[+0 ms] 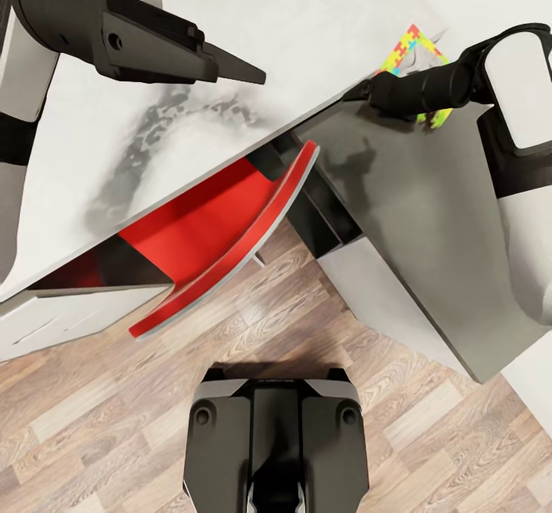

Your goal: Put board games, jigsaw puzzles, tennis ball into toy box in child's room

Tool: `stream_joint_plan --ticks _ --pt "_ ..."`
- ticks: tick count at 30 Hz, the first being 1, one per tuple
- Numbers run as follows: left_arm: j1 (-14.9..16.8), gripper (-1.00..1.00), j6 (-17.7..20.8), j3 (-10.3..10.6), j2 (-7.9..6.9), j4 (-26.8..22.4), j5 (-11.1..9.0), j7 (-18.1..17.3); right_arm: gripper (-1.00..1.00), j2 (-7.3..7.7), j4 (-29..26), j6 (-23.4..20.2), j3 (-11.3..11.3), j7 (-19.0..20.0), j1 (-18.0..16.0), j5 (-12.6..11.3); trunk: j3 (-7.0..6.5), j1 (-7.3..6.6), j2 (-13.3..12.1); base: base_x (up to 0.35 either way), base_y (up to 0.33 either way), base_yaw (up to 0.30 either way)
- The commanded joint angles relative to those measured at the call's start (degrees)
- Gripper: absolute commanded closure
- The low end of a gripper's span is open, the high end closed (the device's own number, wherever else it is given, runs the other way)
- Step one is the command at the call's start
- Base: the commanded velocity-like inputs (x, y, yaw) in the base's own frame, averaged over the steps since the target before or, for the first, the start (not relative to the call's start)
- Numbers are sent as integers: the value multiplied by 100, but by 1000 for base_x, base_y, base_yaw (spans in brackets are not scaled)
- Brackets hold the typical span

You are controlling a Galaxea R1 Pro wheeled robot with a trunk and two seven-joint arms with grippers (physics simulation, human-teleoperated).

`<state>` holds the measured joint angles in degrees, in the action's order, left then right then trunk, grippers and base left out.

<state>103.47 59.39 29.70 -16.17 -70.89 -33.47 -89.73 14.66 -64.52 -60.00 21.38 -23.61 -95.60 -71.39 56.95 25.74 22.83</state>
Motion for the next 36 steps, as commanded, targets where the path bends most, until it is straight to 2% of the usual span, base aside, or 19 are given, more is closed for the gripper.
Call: stream_joint_plan --ticks 1,18,36 --pt "7 -100 61 15 -4 3 -2 -27 -100 6 -3 0 17 -60 -7 -59 -3 4 9 0 0 0" --pt "7 -100 61 15 0 5 -2 -27 -100 74 55 0 106 -41 -17 -65 -166 4 9 0 0 0" --pt "7 -100 61 17 0 9 -2 -27 -100 57 88 0 147 -21 -20 -69 -337 4 9 0 0 0"
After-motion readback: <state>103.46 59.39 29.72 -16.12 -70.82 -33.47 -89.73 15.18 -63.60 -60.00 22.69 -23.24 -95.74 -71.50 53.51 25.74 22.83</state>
